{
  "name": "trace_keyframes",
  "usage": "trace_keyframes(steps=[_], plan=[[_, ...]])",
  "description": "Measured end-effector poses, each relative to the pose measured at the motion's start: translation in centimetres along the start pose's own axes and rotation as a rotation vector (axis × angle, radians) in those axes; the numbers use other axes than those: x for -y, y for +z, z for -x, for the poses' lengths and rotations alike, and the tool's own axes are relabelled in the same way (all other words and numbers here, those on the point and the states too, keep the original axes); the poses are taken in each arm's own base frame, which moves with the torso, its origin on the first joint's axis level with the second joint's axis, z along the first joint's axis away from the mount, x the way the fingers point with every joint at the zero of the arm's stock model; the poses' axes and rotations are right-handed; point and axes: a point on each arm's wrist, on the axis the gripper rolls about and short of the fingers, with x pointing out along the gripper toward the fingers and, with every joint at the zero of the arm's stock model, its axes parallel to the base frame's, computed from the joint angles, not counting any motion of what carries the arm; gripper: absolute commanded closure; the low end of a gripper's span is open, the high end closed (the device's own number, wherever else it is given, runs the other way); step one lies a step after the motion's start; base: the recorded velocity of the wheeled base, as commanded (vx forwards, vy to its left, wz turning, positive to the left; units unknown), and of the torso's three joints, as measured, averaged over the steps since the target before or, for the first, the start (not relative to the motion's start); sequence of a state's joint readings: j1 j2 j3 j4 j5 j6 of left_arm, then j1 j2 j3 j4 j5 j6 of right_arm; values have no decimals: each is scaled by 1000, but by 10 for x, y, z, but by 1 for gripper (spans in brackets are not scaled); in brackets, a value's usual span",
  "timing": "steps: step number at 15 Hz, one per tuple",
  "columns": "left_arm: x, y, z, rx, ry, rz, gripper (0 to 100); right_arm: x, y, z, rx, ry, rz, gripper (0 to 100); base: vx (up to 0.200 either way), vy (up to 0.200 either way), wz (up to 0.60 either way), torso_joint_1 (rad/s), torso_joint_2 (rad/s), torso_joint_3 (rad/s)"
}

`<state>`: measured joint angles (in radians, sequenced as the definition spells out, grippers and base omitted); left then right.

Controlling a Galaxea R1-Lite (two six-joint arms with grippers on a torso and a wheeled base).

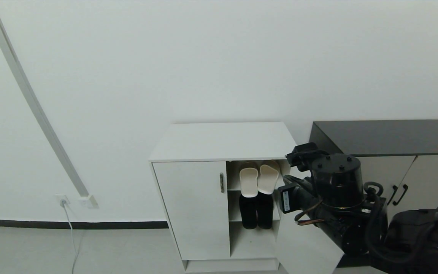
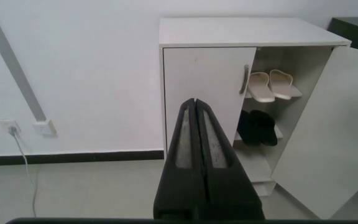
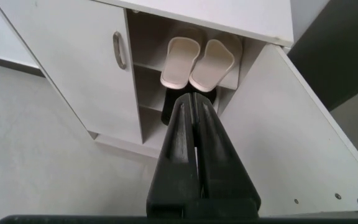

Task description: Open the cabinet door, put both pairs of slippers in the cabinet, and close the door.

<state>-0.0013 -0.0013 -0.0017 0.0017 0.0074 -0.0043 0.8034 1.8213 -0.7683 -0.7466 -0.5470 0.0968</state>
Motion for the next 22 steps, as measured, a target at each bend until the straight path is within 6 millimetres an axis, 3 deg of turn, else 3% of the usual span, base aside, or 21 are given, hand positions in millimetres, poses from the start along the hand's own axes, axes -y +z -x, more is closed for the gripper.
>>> trace_keyframes(steps=[4,14,20,22], plan=[[0,0,0,0,1,1,100,6,0,-4,-3,-25,5,100,0,0,-600,4,-1,5],[0,0,0,0,1,0,100,20,-3,-14,-21,-74,10,100,0,0,0,0,0,0],[0,0,0,0,2,0,100,19,-7,-17,-31,-75,16,100,-200,0,0,-1,2,2],[0,0,0,0,2,0,100,19,-7,-17,-33,-76,17,100,0,0,0,0,0,0]])
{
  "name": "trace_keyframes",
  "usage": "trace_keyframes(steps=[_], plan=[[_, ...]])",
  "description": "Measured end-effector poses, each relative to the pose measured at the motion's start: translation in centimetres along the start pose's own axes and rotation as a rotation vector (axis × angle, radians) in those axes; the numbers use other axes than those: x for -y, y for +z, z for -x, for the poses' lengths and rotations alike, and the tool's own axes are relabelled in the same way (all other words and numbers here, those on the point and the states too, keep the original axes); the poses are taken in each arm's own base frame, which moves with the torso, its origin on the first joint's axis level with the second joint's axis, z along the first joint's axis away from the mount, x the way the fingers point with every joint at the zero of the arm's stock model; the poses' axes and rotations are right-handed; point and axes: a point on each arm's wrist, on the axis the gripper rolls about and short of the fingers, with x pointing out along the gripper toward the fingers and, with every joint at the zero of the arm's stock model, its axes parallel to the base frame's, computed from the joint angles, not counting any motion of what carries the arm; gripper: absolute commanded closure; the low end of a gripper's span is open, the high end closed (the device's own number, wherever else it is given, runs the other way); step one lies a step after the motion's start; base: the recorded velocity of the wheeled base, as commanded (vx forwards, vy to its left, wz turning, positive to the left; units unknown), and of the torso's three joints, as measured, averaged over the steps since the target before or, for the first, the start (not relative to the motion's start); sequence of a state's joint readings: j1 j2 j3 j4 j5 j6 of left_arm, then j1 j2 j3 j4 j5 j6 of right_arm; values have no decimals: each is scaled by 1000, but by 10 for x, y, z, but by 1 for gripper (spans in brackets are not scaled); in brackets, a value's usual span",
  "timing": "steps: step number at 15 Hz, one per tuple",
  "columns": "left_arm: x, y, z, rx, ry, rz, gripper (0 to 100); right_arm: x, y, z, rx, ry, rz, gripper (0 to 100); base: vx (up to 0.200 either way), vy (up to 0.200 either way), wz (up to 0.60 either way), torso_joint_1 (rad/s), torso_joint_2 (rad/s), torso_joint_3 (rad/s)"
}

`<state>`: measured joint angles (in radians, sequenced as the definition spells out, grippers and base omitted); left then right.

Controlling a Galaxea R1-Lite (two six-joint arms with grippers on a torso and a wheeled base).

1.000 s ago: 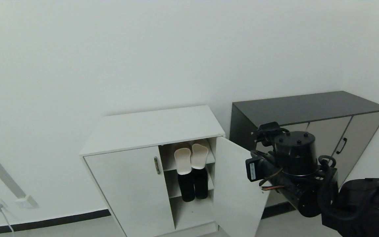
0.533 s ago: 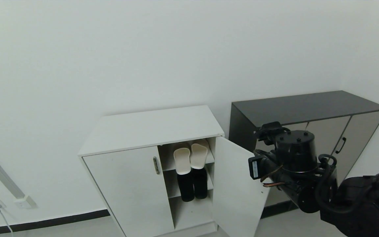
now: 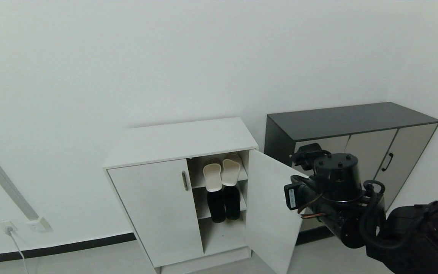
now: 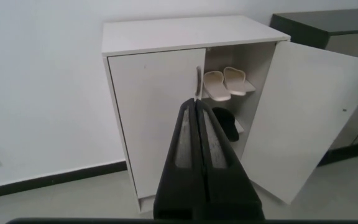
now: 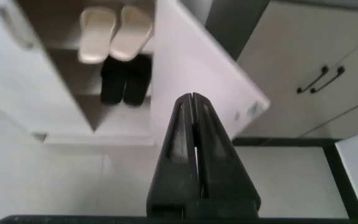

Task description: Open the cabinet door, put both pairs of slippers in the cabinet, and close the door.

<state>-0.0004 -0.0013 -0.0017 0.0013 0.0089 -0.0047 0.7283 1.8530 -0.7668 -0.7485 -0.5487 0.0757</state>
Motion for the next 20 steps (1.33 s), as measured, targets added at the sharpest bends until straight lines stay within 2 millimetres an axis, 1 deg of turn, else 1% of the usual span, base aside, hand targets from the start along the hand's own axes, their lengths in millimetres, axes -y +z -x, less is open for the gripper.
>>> trace_keyframes(steps=[4,7,10,14,15,17,20], plan=[[0,0,0,0,-1,0,100,2,2,-2,3,-9,-5,100,0,0,0,0,0,0],[0,0,0,0,0,0,100,17,8,-15,13,-64,-31,100,0,0,0,0,0,0],[0,0,0,0,0,0,100,42,11,-35,10,-67,-63,100,0,0,0,0,0,0],[0,0,0,0,0,0,100,73,22,-66,32,-57,-109,100,0,0,0,0,0,0],[0,0,0,0,0,0,100,77,20,-75,29,-66,-114,100,0,0,0,0,0,0],[0,0,0,0,0,0,100,80,15,-90,16,-70,-121,100,0,0,0,0,0,0],[0,0,0,0,-2,0,100,84,1,-110,-36,-74,-143,100,0,0,0,0,0,0]])
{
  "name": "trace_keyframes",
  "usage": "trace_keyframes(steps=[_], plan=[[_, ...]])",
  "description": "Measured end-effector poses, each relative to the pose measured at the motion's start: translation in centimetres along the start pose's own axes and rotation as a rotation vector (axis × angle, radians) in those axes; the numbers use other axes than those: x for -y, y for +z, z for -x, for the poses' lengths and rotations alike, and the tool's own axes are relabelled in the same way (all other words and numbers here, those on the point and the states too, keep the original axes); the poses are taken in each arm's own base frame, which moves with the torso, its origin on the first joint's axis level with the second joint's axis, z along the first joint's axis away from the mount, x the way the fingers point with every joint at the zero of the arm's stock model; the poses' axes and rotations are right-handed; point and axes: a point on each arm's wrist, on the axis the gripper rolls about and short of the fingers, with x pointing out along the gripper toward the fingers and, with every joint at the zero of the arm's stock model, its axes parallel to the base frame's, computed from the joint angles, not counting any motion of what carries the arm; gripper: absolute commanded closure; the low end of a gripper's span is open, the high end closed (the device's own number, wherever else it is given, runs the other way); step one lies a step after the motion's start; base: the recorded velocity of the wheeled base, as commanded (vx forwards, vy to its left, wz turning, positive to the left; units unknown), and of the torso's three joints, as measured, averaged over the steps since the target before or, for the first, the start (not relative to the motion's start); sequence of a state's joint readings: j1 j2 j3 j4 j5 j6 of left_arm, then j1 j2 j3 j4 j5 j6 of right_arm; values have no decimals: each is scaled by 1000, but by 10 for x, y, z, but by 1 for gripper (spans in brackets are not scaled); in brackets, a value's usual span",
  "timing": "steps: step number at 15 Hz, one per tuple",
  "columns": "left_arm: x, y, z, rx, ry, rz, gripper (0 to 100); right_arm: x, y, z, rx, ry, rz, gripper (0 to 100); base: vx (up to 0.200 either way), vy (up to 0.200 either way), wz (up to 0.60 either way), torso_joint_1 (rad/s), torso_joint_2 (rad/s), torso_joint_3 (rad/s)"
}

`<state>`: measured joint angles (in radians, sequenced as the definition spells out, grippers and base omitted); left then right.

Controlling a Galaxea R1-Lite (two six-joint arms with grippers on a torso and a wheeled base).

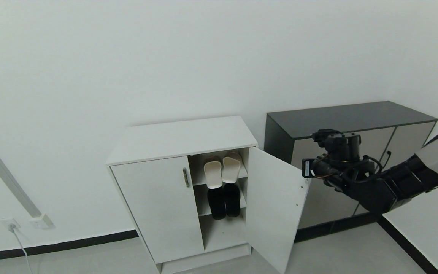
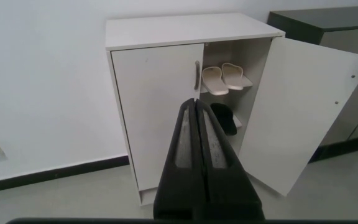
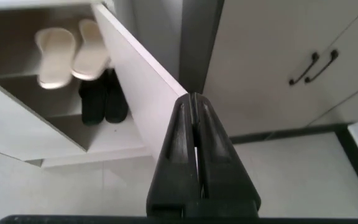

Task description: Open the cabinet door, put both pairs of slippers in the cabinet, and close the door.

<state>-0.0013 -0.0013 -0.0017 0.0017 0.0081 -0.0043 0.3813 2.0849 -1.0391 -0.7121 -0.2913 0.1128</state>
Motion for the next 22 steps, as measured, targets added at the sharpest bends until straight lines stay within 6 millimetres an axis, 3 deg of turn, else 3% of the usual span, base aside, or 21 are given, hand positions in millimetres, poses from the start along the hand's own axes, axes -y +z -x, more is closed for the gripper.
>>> trace_keyframes(steps=[4,13,22], plan=[[0,0,0,0,1,0,100,3,-9,-18,-77,2,-39,100,0,0,0,0,0,0],[0,0,0,0,0,0,100,23,-27,-60,-69,-60,-69,100,0,0,0,0,0,0],[0,0,0,0,2,1,100,19,-39,-63,-103,-55,-56,100,0,0,0,0,0,0]])
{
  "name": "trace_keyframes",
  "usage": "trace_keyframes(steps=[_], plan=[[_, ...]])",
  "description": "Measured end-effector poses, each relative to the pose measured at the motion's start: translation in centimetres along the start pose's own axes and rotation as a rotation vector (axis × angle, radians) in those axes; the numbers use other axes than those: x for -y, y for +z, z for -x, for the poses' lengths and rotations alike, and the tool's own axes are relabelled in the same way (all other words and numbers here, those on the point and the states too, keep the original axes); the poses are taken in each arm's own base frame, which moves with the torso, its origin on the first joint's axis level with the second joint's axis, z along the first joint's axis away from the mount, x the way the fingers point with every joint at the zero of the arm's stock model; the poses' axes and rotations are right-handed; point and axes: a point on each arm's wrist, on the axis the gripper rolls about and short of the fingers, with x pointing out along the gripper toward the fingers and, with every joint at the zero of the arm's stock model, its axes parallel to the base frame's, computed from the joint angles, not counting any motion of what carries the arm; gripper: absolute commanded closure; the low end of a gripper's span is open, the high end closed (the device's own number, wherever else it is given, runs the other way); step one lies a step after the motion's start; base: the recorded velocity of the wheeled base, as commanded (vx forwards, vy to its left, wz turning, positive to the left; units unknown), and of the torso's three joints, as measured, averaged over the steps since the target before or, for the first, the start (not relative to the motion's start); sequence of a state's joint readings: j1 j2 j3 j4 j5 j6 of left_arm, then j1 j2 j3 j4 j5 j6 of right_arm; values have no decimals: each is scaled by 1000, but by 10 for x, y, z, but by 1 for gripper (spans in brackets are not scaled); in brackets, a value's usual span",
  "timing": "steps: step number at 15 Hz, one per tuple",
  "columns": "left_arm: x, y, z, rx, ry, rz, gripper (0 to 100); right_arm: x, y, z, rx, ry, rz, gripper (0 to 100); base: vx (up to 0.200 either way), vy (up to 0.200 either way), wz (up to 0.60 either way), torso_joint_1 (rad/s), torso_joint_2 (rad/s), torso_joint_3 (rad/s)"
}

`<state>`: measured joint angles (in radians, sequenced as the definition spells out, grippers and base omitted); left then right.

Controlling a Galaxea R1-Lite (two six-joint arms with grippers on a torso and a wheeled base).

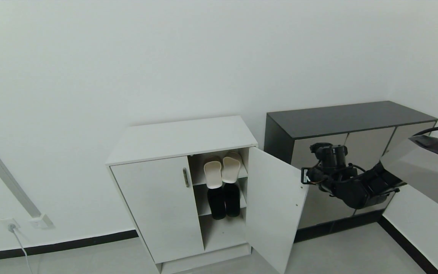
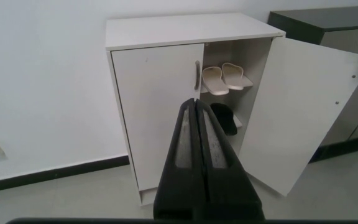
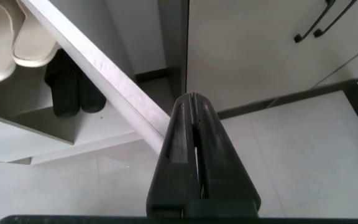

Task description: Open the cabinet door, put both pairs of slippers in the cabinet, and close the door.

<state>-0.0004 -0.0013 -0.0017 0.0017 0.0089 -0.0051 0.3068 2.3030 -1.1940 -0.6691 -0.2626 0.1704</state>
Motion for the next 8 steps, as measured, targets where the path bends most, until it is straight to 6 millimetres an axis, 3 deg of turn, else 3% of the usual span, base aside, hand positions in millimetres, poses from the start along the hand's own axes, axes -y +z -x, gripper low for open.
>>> trace_keyframes(steps=[8], plan=[[0,0,0,0,0,6,100,-50,-16,46,-46,132,75,100,0,0,0,0,0,0]])
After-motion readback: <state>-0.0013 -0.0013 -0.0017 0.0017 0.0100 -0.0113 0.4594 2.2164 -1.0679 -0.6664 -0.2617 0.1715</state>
